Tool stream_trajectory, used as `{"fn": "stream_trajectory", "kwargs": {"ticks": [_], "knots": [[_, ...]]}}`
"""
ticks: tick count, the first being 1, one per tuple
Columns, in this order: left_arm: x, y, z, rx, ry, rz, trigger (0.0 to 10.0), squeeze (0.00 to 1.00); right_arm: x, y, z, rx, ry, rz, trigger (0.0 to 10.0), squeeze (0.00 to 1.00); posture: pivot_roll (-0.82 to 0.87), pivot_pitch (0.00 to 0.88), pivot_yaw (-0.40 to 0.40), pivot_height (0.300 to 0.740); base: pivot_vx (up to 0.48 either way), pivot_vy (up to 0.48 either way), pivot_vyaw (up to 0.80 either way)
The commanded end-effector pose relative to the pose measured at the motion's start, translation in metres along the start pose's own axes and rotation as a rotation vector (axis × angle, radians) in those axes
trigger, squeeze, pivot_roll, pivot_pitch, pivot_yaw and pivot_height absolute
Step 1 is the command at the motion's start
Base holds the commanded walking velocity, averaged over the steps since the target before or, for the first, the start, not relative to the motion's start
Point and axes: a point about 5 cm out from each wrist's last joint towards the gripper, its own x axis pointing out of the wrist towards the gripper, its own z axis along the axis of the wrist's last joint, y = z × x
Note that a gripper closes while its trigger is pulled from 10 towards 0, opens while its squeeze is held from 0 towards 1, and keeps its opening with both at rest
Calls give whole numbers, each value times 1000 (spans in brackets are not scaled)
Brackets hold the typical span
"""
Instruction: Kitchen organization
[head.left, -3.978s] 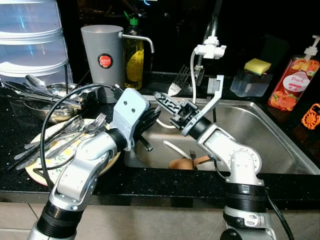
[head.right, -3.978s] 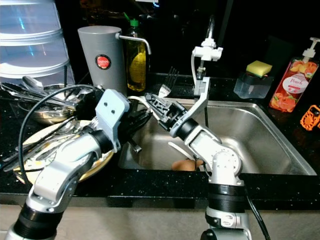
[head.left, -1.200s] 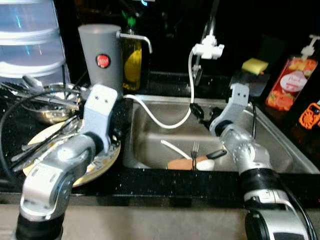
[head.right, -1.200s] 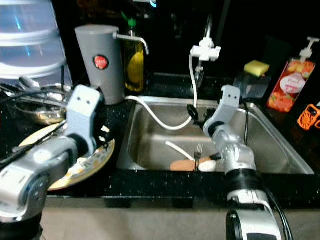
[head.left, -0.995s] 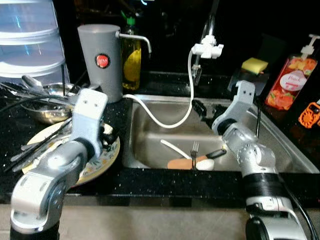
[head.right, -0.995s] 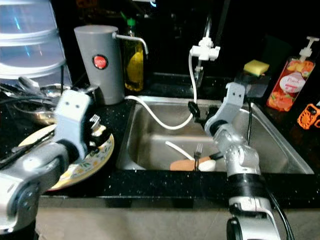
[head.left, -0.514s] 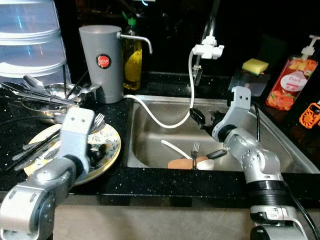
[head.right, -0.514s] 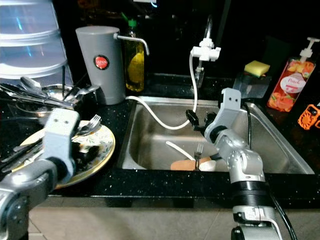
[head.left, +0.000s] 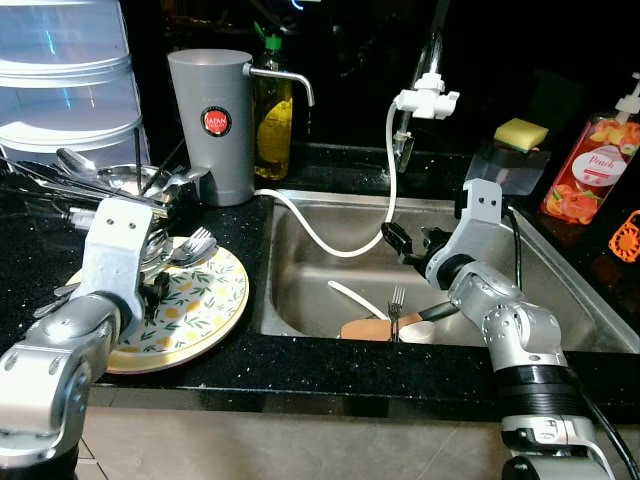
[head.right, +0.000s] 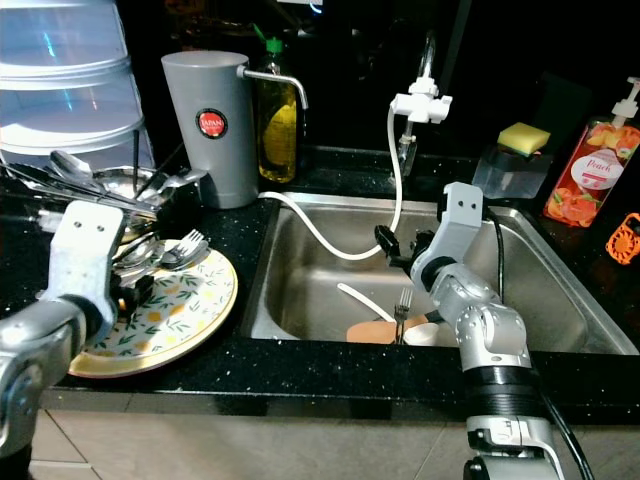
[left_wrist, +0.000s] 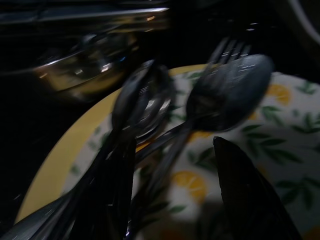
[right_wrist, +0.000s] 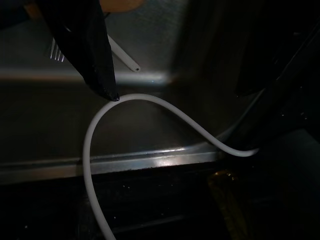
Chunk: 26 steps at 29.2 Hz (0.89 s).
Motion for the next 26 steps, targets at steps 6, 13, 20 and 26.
{"fn": "stream_trajectory", "kwargs": {"ticks": [6, 13, 20, 26], "knots": [[3, 0, -3, -13, 16, -18, 9647, 0, -5, -4, 1, -10, 6, -24, 10000, 0, 170, 108, -49, 740, 0, 0, 0], [2, -6, -9, -61, 36, -57, 8392, 0, -5, -3, 1, -14, 5, -22, 10000, 0, 168, 112, -48, 740, 0, 0, 0], [-1, -23, -33, -166, 107, -128, 4235, 0, -4, -2, 2, -15, 8, -18, 10000, 0, 173, 111, -53, 740, 0, 0, 0], [-1, -23, -39, -188, 130, -126, 3451, 0, -3, 0, 2, -15, 8, -11, 10000, 0, 176, 110, -56, 740, 0, 0, 0]]}}
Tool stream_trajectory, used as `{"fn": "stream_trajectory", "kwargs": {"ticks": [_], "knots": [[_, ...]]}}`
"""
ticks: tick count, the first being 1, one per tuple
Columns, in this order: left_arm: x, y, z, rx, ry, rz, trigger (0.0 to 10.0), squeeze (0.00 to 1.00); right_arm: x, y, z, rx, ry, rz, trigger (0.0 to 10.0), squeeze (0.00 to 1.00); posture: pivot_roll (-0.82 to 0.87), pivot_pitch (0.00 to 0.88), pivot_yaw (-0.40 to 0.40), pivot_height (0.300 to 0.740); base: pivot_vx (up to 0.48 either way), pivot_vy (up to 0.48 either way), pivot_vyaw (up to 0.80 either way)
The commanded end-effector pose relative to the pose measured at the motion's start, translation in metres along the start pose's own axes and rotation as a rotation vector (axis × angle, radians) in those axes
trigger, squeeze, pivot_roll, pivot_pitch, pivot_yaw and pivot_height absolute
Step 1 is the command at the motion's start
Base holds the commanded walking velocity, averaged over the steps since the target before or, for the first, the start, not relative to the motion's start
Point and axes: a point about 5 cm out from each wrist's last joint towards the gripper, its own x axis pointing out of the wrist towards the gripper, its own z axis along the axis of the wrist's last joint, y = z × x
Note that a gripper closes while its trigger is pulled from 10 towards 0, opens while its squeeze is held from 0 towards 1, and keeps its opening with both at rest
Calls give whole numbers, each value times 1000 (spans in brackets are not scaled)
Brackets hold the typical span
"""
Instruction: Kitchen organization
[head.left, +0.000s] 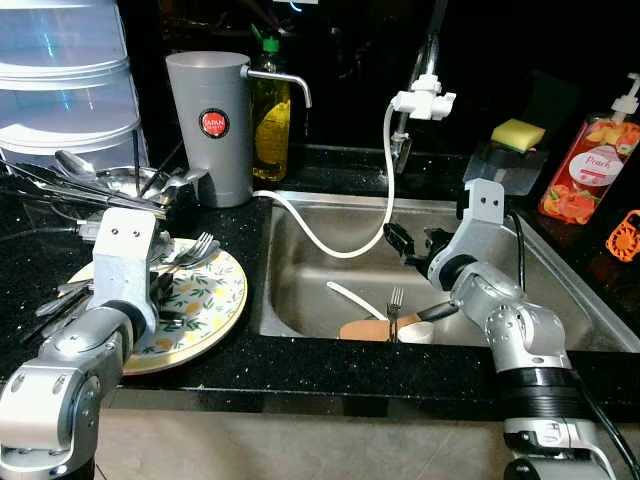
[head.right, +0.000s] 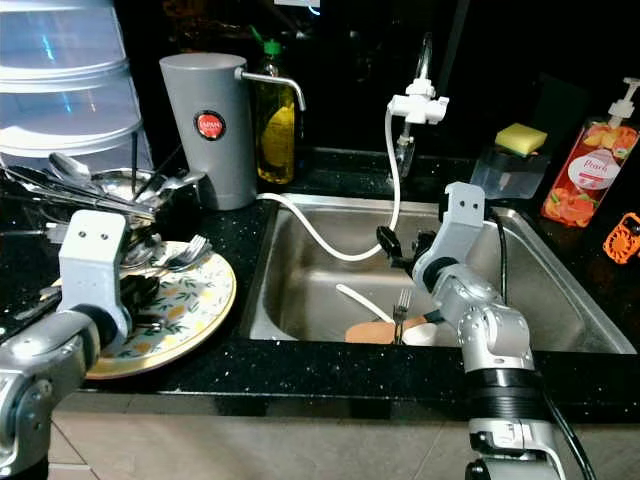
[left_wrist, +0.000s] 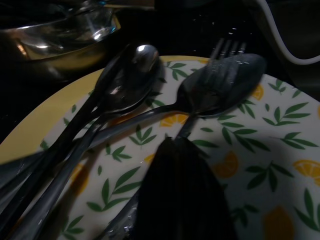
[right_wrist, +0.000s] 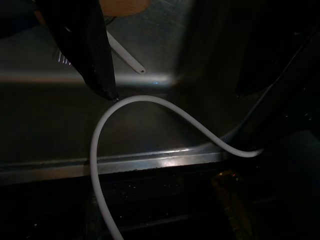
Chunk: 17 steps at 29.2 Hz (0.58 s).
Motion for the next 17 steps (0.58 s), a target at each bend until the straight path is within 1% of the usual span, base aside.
{"fn": "stream_trajectory", "kwargs": {"ticks": [1, 3, 4, 5, 6, 9, 12, 13, 17], "knots": [[6, -7, -23, -33, 126, -47, 3451, 0, 0, 0, 0, -5, 8, -7, 10000, 0, 176, 110, -56, 740, 0, 0, 0], [5, -6, -24, -43, 131, -43, 3529, 0, 0, 0, 0, -6, 8, -5, 10000, 0, 176, 110, -56, 740, 0, 0, 0], [5, -4, -24, -43, 132, -32, 3922, 0, 0, 0, 0, -8, 9, -6, 10000, 0, 175, 110, -56, 740, 0, 0, 0], [5, -4, -24, -43, 132, -32, 3922, 0, 0, 0, 0, -8, 9, -6, 10000, 0, 175, 110, -56, 740, 0, 0, 0], [5, -2, -24, -47, 132, -26, 10000, 0, 0, -1, 0, -9, 9, -7, 10000, 0, 174, 112, -59, 740, 0, 0, 0], [6, 2, -21, -46, 131, -13, 10000, 0, 0, 0, 0, -13, 11, -8, 10000, 0, 174, 113, -60, 740, 0, 0, 0], [7, 6, -14, 0, 105, 4, 10000, 0, -1, 0, 0, -15, 13, -7, 10000, 0, 173, 113, -59, 740, 0, 0, 0], [7, 7, -12, 8, 92, 4, 10000, 1000, -1, 0, 0, -17, 13, -6, 10000, 0, 173, 113, -59, 740, 0, 0, 0], [8, 8, -8, 24, 78, 2, 10000, 1000, -1, 0, -1, -18, 14, -7, 10000, 0, 172, 111, -57, 740, 0, 0, 0]]}}
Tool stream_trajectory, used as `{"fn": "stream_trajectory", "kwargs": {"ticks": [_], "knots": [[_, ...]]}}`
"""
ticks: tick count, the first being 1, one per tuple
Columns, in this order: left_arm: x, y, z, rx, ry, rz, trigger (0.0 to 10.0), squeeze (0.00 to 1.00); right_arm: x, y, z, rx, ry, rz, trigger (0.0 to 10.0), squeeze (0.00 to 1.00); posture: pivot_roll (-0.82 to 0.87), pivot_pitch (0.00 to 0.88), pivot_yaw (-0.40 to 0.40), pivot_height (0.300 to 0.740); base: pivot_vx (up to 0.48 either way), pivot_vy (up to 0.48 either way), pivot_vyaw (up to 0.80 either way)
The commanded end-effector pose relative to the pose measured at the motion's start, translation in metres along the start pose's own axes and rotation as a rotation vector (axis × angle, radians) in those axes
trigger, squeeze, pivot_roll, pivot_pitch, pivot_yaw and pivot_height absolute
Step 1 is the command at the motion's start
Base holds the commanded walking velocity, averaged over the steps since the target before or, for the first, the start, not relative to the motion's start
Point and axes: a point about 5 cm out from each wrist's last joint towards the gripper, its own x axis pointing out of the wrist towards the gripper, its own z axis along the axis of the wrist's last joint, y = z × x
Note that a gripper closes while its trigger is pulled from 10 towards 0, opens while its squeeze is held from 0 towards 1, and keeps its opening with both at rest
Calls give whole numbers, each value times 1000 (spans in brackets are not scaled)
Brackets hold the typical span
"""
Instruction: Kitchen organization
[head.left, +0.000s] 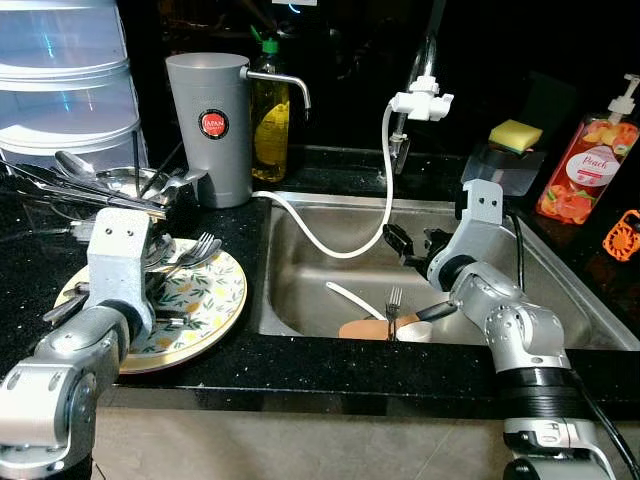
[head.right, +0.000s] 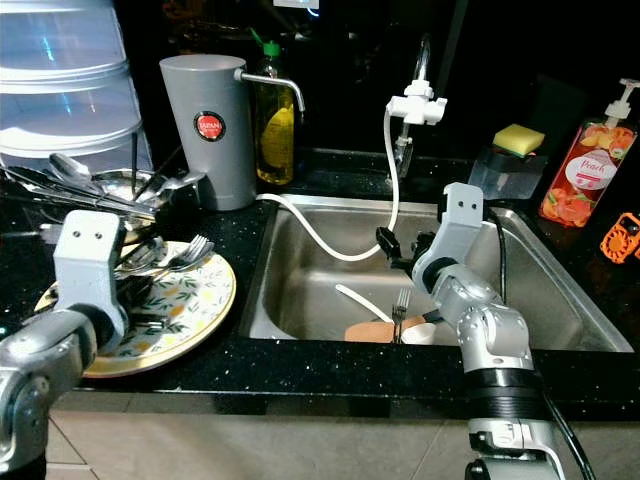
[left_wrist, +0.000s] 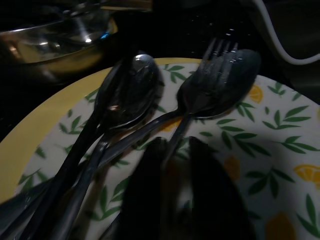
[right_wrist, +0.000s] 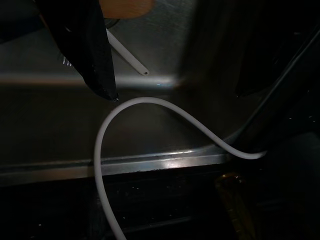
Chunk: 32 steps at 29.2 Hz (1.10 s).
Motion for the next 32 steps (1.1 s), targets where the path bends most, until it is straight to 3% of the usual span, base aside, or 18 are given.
{"fn": "stream_trajectory", "kwargs": {"ticks": [1, 6, 7, 18, 19, 20, 21, 22, 32], "knots": [[3, 2, -10, 22, 73, 2, 10000, 1000, -1, -1, 0, -7, 8, -3, 10000, 0, 169, 108, -54, 740, 0, 0, 0], [2, 2, -5, 34, 53, -10, 10000, 1000, -2, -2, 0, -9, 7, -4, 10000, 0, 170, 104, -51, 740, 0, 0, 0], [2, 2, -7, 35, 63, -13, 10000, 0, -2, -2, 0, -9, 6, -4, 10000, 0, 170, 104, -51, 740, 0, 0, 0], [6, -4, -30, -12, 147, -59, 10000, 0, 0, 0, 1, -14, 4, 2, 10000, 0, 167, 96, -53, 740, 0, 0, 0], [5, -6, -31, -15, 149, -69, 9294, 0, 0, 1, 1, -15, 3, 4, 10000, 0, 165, 95, -53, 740, 0, 0, 0], [5, -6, -31, -15, 149, -69, 9294, 0, 0, 1, 1, -15, 3, 4, 10000, 0, 165, 95, -53, 740, 0, 0, 0], [5, -7, -31, -17, 149, -77, 1294, 0, 0, 1, 1, -15, 3, 5, 10000, 0, 166, 95, -53, 740, 0, 0, 0], [5, -7, -31, -19, 150, -82, 0, 0, 0, 1, 2, -15, 3, 5, 10000, 0, 166, 95, -53, 740, 0, 0, 0], [3, -7, -29, -9, 136, -87, 0, 0, 0, 1, 2, -15, 0, 5, 10000, 0, 170, 97, -57, 740, 0, 0, 0]]}}
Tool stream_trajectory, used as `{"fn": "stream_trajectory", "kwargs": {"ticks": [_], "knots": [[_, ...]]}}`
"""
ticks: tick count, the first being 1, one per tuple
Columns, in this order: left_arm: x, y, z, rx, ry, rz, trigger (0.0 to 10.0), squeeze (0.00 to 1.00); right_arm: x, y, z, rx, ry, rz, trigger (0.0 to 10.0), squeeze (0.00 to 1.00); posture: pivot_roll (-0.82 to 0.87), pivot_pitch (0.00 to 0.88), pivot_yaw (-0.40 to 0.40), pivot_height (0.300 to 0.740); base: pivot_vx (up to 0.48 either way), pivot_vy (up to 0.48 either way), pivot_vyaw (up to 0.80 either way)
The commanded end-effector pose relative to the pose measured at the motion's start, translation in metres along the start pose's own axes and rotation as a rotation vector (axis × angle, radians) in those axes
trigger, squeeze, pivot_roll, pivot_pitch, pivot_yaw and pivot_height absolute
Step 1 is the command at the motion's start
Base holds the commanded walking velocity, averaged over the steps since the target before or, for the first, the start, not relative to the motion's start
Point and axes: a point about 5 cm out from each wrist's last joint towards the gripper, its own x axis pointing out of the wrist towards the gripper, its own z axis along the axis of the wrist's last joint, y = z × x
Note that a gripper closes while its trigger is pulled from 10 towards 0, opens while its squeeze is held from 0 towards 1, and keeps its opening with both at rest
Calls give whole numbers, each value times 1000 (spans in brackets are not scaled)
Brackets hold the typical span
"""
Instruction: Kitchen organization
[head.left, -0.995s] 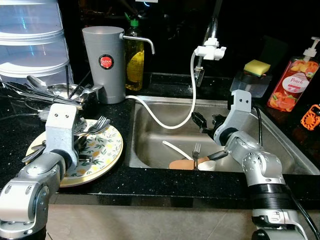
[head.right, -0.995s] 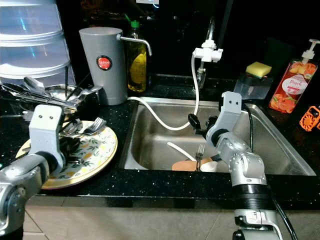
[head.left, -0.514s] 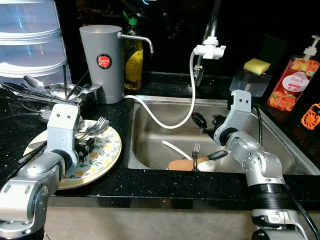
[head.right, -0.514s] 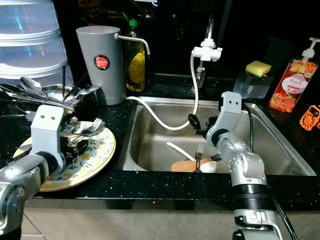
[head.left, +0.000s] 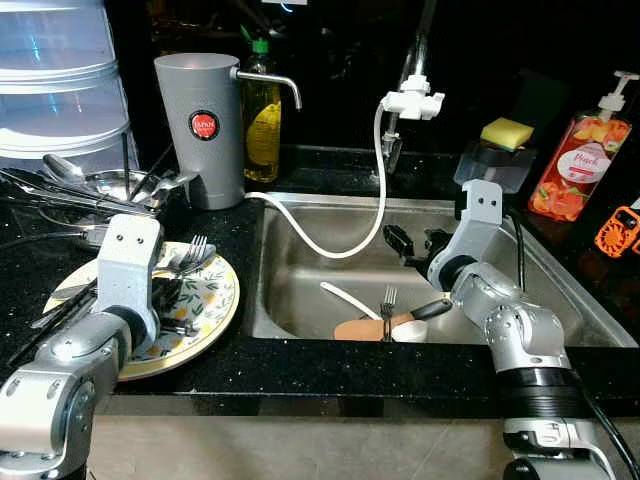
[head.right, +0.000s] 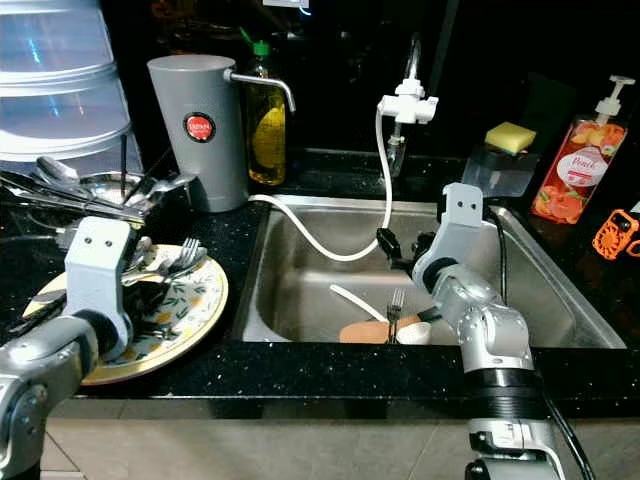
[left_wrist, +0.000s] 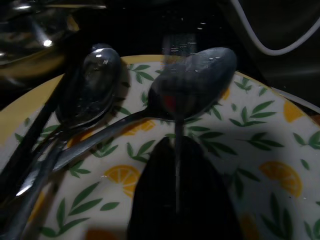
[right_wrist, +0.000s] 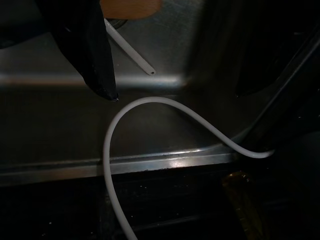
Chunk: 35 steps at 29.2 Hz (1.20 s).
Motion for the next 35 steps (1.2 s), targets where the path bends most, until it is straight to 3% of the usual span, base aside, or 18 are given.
{"fn": "stream_trajectory", "kwargs": {"ticks": [1, 6, 7, 8, 10, 11, 12, 13, 17, 20, 21, 24, 30, 33, 35], "knots": [[6, -3, -20, -22, 109, -18, 0, 0, 0, 1, 3, -4, -3, 5, 10000, 0, 170, 97, -57, 740, 0, 0, 0], [7, -2, -14, -10, 63, -8, 0, 0, 0, 1, 3, -3, -4, 5, 10000, 0, 170, 97, -57, 740, 0, 0, 0], [6, -2, -6, 14, 3, 2, 0, 0, 0, 1, 3, -3, -6, 4, 10000, 0, 170, 97, -57, 740, 0, 0, 0], [3, -4, 9, 47, -101, 12, 10000, 0, 0, 0, 4, -3, -11, 2, 10000, 0, 170, 97, -60, 740, 0, 0, 0], [-7, -12, 35, 119, -274, -8, 10000, 0, 0, 1, 8, 12, -40, 11, 10000, 0, 170, 97, -60, 740, 0, 0, 0], [-7, -12, 35, 119, -274, -8, 10000, 0, 0, 1, 8, 12, -40, 11, 10000, 0, 170, 97, -60, 740, 0, 0, 0], [-11, -18, 44, 183, -339, -24, 10000, 0, -1, 4, 11, 32, -63, 35, 10000, 0, 173, 94, -63, 740, 0, 0, 0], [-13, -29, 51, 264, -410, -67, 10000, 0, -2, 17, 14, 110, -86, 128, 10000, 0, 174, 89, -64, 740, 0, 0, 0], [-11, -35, 53, 282, -440, -95, 10000, 0, -4, 29, 15, 149, -91, 208, 10000, 0, 173, 87, -64, 740, 0, 0, 0], [0, -43, 53, 287, -446, -134, 10000, 0, -9, 60, 15, 269, -78, 383, 10000, 0, 172, 76, -64, 740, 0, 0, 0], [0, -43, 53, 287, -446, -134, 10000, 0, -9, 60, 15, 269, -78, 383, 10000, 0, 172, 76, -64, 740, 0, 0, 0], [18, -50, 54, 334, -457, -131, 10000, 0, -16, 90, 17, 385, -50, 565, 10000, 0, 163, 72, -62, 740, 0, 0, 0], [26, -59, 58, 384, -500, -159, 10000, 0, -22, 108, 11, 438, 3, 664, 10000, 0, 150, 72, -61, 740, 0, 0, 0], [31, -69, 57, 374, -511, -217, 10000, 0, -24, 116, 6, 452, 22, 678, 10000, 0, 150, 72, -61, 740, 0, 0, 0], [31, -85, 56, 353, -519, -292, 10000, 0, -21, 122, 1, 446, 40, 650, 10000, 0, 135, 71, -56, 740, 0, 0, 0]]}}
